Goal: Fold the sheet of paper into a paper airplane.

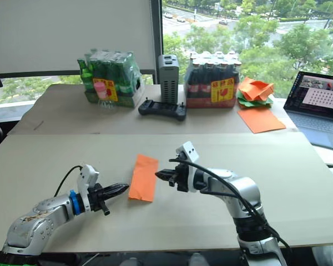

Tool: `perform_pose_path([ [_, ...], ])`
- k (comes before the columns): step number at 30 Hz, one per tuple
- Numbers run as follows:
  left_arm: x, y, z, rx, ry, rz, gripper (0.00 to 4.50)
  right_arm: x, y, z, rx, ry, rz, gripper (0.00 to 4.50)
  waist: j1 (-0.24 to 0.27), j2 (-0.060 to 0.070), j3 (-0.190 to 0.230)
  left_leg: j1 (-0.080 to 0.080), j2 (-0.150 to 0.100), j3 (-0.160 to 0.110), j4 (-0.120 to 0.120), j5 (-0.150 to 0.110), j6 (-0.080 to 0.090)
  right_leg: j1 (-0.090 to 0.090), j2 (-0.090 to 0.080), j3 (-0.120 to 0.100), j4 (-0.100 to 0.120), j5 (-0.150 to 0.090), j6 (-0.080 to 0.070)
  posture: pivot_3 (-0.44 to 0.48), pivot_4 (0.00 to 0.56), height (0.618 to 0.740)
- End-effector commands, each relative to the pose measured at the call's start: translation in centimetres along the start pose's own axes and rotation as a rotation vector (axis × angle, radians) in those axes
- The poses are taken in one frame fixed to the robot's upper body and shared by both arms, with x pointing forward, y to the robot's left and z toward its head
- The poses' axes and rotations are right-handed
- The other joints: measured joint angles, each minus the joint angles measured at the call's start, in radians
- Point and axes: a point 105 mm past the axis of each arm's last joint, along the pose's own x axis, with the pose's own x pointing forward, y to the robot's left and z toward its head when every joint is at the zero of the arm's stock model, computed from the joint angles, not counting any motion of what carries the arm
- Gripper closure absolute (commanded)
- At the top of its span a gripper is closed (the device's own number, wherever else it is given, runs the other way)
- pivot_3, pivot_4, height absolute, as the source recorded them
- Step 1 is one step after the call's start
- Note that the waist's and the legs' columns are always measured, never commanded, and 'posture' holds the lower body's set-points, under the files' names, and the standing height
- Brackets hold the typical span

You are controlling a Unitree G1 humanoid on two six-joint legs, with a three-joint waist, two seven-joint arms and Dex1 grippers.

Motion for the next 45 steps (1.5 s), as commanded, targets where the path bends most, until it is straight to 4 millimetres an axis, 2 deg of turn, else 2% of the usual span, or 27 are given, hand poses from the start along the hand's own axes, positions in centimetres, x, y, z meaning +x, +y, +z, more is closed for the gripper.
perform_pose_path([
  [1,0.6,-0.6,0.8,0.049,-0.011,-0.033,4.24,-0.2,0.3,1.2,-0.019,-0.044,0.005,4.5,0.0,0.0,0.0,0.0,0.0,0.0,0.0,0.0,0.0,0.0,0.0,0.0,0.0,0.0,0.0,0.0,0.15,0.74],
  [11,2.2,-0.8,1.2,0.068,-0.012,-0.082,4.24,-0.7,0.3,1.5,-0.011,-0.068,-0.019,4.5,0.001,0.0,0.0,0.0,0.0,0.0,0.0,0.0,0.0,0.0,0.0,0.0,0.0,0.0,0.0,0.0,0.15,0.74],
  [15,3.2,-1.4,1.9,0.083,-0.031,-0.114,4.24,-0.9,0.3,1.8,0.003,-0.092,-0.028,4.5,0.001,0.0,0.0,0.0,0.0,0.0,0.0,0.0,0.0,0.0,0.0,0.0,0.0,0.0,0.0,0.0,0.15,0.74],
  [25,6.0,-3.2,2.8,0.144,-0.019,-0.224,4.24,-1.4,0.5,4.1,0.042,-0.21,-0.034,4.5,0.002,0.0,0.0,0.0,0.0,0.0,0.0,0.0,0.0,0.0,0.0,0.0,0.0,0.0,0.0,0.0,0.15,0.74],
  [31,7.6,-3.9,2.5,0.184,0.013,-0.285,4.24,-1.9,0.8,5.6,0.06,-0.284,-0.035,4.5,0.002,0.0,0.0,0.0,0.0,0.0,0.0,0.0,0.0,0.0,0.0,0.0,0.0,0.0,0.0,0.0,0.15,0.74],
  [36,8.3,-4.0,2.1,0.196,0.038,-0.316,4.24,-2.2,1.3,6.0,0.044,-0.297,-0.034,4.5,0.001,0.0,0.0,-0.001,0.0,0.0,0.0,0.0,0.0,0.0,0.0,0.0,0.0,0.0,0.0,0.0,0.15,0.74],
  [40,8.4,-3.8,1.6,0.199,0.058,-0.322,4.24,-2.6,2.3,5.5,-0.021,-0.252,-0.022,4.5,0.001,0.0,0.0,-0.001,0.0,0.0,0.0,0.0,0.0,0.0,0.0,0.0,0.0,0.0,0.0,0.0,0.15,0.74],
  [45,8.0,-3.5,1.0,0.196,0.074,-0.317,4.24,-3.2,3.5,2.8,-0.106,-0.112,0.019,4.5,0.002,0.0,0.0,-0.001,0.0,0.0,0.0,0.0,0.0,0.0,0.0,0.0,0.0,0.0,0.0,0.0,0.15,0.74],
])
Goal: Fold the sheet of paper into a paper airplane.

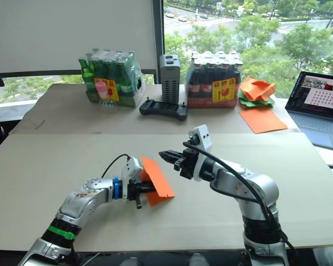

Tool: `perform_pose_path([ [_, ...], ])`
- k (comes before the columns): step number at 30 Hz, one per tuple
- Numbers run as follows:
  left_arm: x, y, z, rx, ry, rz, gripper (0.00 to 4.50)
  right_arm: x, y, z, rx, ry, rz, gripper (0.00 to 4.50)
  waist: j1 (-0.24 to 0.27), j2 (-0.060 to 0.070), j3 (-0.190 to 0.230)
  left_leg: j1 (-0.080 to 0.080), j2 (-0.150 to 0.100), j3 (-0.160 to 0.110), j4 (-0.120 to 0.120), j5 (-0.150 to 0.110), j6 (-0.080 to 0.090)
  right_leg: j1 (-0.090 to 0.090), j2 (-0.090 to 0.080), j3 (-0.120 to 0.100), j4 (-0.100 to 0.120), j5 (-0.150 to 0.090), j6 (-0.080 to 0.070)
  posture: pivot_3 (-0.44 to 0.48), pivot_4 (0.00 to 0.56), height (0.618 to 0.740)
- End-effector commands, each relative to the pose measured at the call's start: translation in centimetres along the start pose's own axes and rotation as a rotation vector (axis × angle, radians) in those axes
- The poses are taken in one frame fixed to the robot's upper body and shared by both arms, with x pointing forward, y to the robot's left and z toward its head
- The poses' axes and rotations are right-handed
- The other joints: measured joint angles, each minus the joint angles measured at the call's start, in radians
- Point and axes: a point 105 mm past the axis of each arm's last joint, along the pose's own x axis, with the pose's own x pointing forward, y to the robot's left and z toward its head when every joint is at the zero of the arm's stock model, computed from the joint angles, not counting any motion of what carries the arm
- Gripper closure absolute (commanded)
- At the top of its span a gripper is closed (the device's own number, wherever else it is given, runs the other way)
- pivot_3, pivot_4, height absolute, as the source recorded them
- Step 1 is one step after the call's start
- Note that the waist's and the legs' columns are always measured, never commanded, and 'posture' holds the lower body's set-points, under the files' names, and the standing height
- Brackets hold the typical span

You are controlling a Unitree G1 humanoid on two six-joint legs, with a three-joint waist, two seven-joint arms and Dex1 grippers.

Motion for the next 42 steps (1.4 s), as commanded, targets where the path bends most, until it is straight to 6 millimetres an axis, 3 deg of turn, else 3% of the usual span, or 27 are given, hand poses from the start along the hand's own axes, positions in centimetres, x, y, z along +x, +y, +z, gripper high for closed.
perform_pose_path([
  [1,-0.4,-0.1,0.1,0.025,-0.008,-0.006,4.24,-0.6,2.0,-0.9,-0.059,0.05,0.084,4.5,0.0,0.0,0.0,0.0,0.0,0.0,0.0,0.0,0.0,0.0,0.0,0.0,0.0,0.0,0.0,0.0,0.15,0.74],
  [11,-1.4,0.1,-0.6,0.0,0.002,0.027,4.24,-2.8,2.6,-5.9,-0.011,0.225,0.128,4.5,-0.001,0.0,0.0,0.001,0.0,0.0,0.0,0.0,0.0,0.001,0.0,0.0,0.0,0.0,0.0,0.0,0.15,0.74],
  [21,-1.7,0.3,-0.5,0.0,0.008,0.039,4.24,-1.6,2.1,-9.6,0.001,0.312,0.111,4.5,0.0,0.0,0.0,0.001,0.0,0.0,0.001,0.0,0.0,0.001,0.0,0.0,0.0,0.0,0.0,0.0,0.15,0.74],
  [26,-1.9,0.3,-0.5,-0.003,0.011,0.044,4.24,-1.0,1.5,-10.2,-0.001,0.306,0.077,4.5,0.0,0.0,0.0,0.001,0.0,0.0,0.001,0.0,0.0,0.001,0.0,0.0,0.0,0.0,0.0,0.0,0.15,0.74],
  [30,-1.9,0.3,-0.6,-0.004,0.012,0.048,4.24,-0.4,1.6,-9.2,0.065,0.238,0.068,4.5,0.0,0.0,0.0,0.001,0.0,0.0,0.001,0.0,0.0,0.001,0.0,0.0,0.0,0.0,0.0,0.0,0.15,0.74],
  [42,-1.7,0.3,-0.6,0.001,0.012,0.044,4.24,0.0,1.7,-8.5,0.049,0.21,0.038,4.5,0.0,0.0,0.0,0.001,0.0,0.0,0.001,0.0,0.0,0.001,0.0,0.0,0.0,0.0,0.0,0.0,0.15,0.74],
])
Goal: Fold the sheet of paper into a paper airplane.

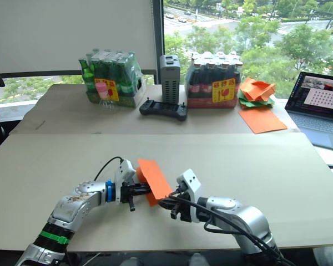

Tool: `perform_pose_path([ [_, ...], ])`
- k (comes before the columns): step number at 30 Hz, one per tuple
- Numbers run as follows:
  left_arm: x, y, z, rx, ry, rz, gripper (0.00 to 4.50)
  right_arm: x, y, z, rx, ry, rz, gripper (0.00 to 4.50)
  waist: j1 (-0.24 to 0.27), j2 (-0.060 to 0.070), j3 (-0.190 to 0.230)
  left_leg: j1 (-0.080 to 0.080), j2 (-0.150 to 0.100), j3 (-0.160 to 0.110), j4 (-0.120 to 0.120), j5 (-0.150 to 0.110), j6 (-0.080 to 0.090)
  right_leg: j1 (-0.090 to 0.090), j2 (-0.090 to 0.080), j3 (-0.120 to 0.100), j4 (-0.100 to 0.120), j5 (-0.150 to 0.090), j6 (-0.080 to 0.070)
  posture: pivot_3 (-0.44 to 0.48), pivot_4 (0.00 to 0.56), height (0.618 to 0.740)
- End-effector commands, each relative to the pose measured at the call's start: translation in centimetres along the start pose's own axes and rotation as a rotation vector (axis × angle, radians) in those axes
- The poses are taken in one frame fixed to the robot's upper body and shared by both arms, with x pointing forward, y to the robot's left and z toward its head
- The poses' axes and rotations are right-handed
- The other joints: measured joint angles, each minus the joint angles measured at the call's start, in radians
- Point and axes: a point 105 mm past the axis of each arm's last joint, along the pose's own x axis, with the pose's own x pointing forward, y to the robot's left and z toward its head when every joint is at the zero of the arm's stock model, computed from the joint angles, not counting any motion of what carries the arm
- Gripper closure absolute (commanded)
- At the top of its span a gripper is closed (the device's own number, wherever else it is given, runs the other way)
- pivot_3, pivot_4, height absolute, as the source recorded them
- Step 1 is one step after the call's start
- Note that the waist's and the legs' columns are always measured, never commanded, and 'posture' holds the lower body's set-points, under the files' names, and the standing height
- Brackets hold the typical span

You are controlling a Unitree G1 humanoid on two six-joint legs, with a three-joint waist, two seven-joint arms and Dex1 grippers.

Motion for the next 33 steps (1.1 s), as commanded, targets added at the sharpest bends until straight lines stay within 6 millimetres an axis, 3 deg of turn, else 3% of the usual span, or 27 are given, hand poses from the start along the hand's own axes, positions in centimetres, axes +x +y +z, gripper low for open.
perform_pose_path([
  [1,-0.1,-0.1,0.2,0.014,-0.004,0.001,4.24,-0.4,0.4,1.3,-0.037,-0.042,-0.003,4.5,0.0,0.0,0.0,0.0,0.0,0.0,0.0,0.0,0.0,0.0,0.0,0.0,0.0,0.0,0.0,0.0,0.15,0.74],
  [21,0.2,-0.3,-0.4,0.022,0.015,-0.023,4.24,-1.8,-0.8,3.9,0.011,-0.186,-0.146,4.5,0.0,0.0,0.0,0.0,0.0,0.0,0.0,0.0,0.0,0.0,0.0,0.0,0.0,0.0,0.0,0.0,0.15,0.74],
  [27,0.4,-0.2,-0.3,0.026,0.016,-0.029,4.24,-2.3,-3.2,4.9,0.085,-0.263,-0.287,4.5,0.001,0.0,0.0,0.0,0.0,0.0,0.0,0.0,0.0,0.0,0.0,0.0,0.0,0.0,0.0,0.0,0.15,0.74],
  [33,0.4,-0.2,-0.3,0.03,0.014,-0.031,4.24,-2.5,-4.6,4.6,0.115,-0.251,-0.359,4.5,0.001,0.0,0.0,0.0,0.0,0.0,0.0,0.0,0.0,0.0,0.0,0.0,0.0,0.0,0.0,0.0,0.15,0.74],
])
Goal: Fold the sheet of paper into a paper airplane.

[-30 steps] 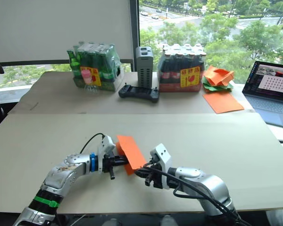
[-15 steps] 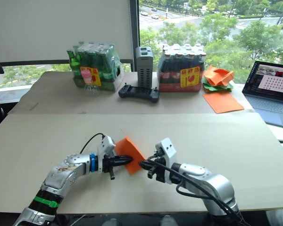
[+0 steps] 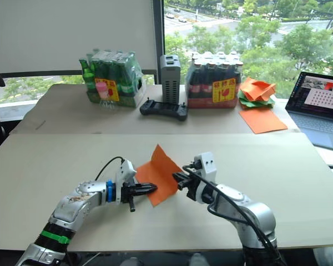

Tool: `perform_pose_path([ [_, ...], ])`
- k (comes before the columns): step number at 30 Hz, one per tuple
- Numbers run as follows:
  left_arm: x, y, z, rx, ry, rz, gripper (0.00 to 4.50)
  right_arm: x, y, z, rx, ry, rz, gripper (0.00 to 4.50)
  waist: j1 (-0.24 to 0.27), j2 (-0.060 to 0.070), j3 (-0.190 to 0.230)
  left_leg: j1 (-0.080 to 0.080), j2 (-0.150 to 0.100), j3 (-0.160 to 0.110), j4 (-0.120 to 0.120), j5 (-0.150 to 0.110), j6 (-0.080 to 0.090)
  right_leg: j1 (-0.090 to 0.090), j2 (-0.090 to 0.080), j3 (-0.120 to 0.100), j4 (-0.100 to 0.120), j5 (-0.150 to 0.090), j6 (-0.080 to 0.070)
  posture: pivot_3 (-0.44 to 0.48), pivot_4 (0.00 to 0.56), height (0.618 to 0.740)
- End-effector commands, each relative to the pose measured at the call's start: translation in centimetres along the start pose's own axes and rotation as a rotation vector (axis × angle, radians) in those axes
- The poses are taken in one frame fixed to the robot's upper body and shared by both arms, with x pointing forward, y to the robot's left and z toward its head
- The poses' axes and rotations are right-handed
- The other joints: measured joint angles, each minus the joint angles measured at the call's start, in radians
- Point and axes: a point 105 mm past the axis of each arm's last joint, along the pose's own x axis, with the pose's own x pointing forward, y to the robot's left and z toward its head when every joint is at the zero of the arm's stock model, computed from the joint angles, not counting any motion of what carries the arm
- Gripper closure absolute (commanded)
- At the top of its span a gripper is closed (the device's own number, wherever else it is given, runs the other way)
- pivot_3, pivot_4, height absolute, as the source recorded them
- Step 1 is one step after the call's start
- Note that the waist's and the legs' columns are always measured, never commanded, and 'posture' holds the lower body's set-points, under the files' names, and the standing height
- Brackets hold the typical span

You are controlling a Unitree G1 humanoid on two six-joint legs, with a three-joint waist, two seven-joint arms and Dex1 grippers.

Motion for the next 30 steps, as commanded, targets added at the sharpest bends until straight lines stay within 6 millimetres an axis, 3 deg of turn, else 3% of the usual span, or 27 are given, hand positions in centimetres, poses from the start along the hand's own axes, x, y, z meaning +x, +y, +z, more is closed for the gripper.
perform_pose_path([
  [1,0.2,-0.1,-0.2,0.003,0.013,-0.012,4.24,0.1,-0.2,0.1,-0.013,0.008,-0.019,4.5,0.0,0.0,0.0,0.0,0.0,0.0,0.0,0.0,0.0,0.0,0.0,0.0,0.0,0.0,0.0,0.0,0.15,0.74],
  [12,0.1,-0.1,-0.2,0.001,0.006,-0.003,4.24,1.7,-0.5,-2.2,-0.036,0.096,-0.057,4.5,-0.001,0.0,0.0,0.0,0.0,0.0,0.0,0.0,0.0,0.0,0.0,0.0,0.0,0.0,0.0,0.0,0.15,0.74],
  [19,-0.1,-0.2,-0.3,-0.006,0.001,0.009,4.24,3.6,-1.6,-1.0,-0.063,0.04,-0.11,4.5,-0.002,0.0,0.0,0.0,0.0,0.0,0.0,0.0,0.0,0.0,0.0,0.0,0.0,0.0,0.0,0.0,0.15,0.74],
  [23,-0.3,-0.1,-0.2,-0.019,-0.014,0.036,4.24,4.0,-1.7,-1.8,-0.092,0.091,-0.111,4.5,-0.003,0.0,0.0,0.0,0.0,0.0,0.0,0.0,0.0,0.0,0.0,0.0,0.0,0.0,0.0,0.0,0.15,0.74],
  [30,-2.2,1.0,1.1,-0.13,-0.114,0.141,4.24,4.1,-0.7,-3.3,-0.128,0.15,-0.053,4.5,-0.007,0.0,0.0,0.001,0.0,0.0,0.0,0.0,0.0,0.0,0.0,0.0,0.001,0.0,0.0,0.0,0.15,0.74],
])
